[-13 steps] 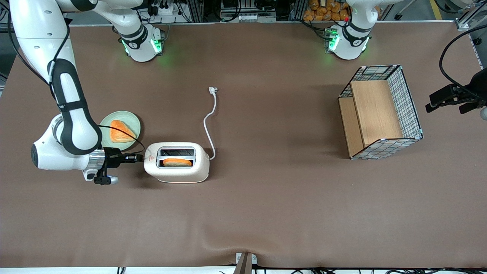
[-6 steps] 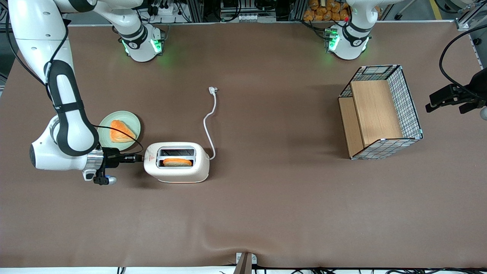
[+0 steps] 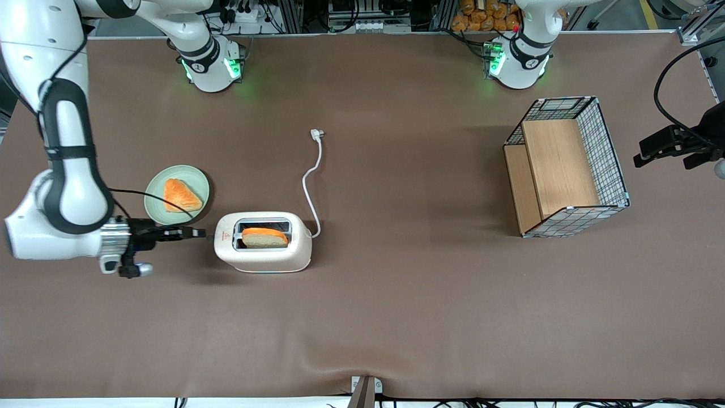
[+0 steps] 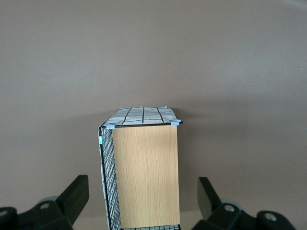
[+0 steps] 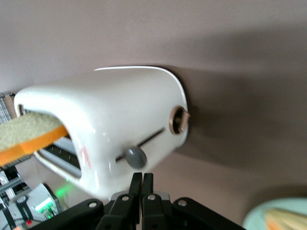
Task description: Press toaster button with right arm
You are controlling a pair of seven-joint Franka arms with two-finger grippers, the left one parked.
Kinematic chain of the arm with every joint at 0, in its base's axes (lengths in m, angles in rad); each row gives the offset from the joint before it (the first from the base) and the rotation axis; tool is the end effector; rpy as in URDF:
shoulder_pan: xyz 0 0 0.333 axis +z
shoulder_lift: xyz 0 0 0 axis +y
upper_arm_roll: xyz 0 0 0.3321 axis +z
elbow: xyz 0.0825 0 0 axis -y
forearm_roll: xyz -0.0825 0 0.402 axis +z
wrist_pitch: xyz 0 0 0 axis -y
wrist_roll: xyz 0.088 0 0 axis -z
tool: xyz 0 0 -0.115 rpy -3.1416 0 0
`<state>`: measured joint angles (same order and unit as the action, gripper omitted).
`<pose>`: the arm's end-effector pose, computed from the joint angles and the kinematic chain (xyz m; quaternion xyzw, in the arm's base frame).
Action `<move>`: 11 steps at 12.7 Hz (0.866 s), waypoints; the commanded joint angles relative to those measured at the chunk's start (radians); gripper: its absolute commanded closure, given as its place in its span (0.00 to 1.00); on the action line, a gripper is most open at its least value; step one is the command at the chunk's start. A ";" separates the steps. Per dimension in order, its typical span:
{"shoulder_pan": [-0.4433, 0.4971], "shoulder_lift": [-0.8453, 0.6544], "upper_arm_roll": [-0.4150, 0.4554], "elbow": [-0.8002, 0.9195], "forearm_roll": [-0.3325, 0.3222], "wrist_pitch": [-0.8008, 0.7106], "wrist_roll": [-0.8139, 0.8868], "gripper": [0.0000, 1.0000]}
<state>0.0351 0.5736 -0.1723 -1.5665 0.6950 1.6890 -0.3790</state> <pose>0.6777 -0.0111 0.2969 -0.9392 -0.0027 0.1284 0.3185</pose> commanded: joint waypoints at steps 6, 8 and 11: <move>0.020 -0.145 -0.053 0.135 -0.335 -0.126 0.009 0.00; 0.031 -0.228 -0.053 0.120 -0.431 -0.118 0.009 0.00; 0.029 -0.325 -0.055 0.083 -0.518 -0.118 0.011 0.00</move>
<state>0.0605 0.3284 -0.2265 -1.4212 0.2372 1.5629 -0.3770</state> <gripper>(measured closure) 0.000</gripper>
